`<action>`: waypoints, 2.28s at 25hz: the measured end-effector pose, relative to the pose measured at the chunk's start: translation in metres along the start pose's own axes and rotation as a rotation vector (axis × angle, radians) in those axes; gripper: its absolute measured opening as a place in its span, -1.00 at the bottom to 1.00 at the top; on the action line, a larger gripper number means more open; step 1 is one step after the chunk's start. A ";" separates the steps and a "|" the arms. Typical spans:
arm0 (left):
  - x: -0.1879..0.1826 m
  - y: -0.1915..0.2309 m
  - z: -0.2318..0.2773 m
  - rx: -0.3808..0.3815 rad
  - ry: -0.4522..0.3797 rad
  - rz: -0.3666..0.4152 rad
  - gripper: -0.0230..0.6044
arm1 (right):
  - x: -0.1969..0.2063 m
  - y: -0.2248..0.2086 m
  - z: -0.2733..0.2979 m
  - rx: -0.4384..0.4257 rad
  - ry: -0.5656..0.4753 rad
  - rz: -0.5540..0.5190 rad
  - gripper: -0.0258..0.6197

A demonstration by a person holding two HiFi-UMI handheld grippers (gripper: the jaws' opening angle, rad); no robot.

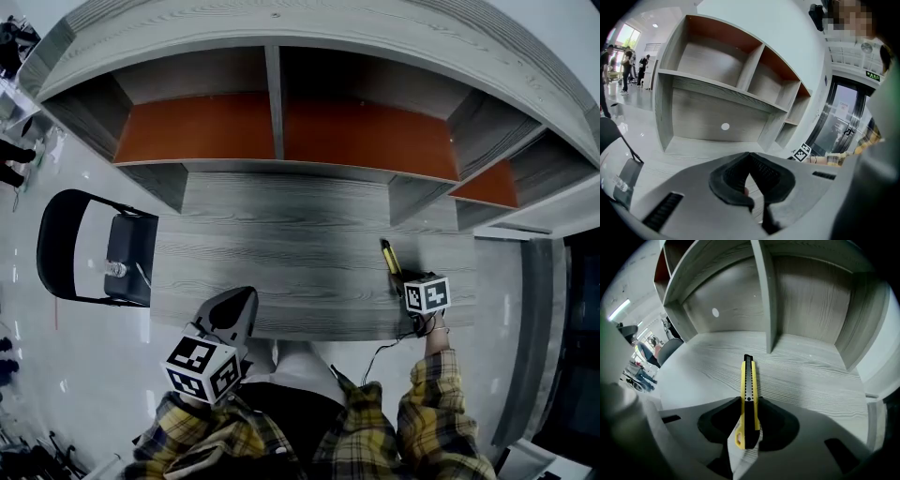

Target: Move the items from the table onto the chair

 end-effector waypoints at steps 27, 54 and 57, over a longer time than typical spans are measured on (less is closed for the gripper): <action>0.048 0.056 -0.102 -0.207 -0.181 -0.194 -0.92 | -0.076 0.332 -0.073 -0.603 -0.096 -0.309 -0.53; 0.208 0.326 -0.407 -0.402 -0.206 -0.452 -0.92 | -0.116 0.790 0.062 -0.657 0.006 -0.178 -0.53; 0.235 0.339 -0.411 -0.410 -0.212 -0.498 -0.92 | -0.111 0.807 0.105 -0.569 0.024 -0.142 -0.53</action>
Point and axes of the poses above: the fingertips, and each gripper's own axes: z forward along the fingers, y to its left, x out of its underside, the point moved 9 cm from there along -z, backward along the fingers, and after that the axes turned 15 degrees about x, right-handed, at the moved point
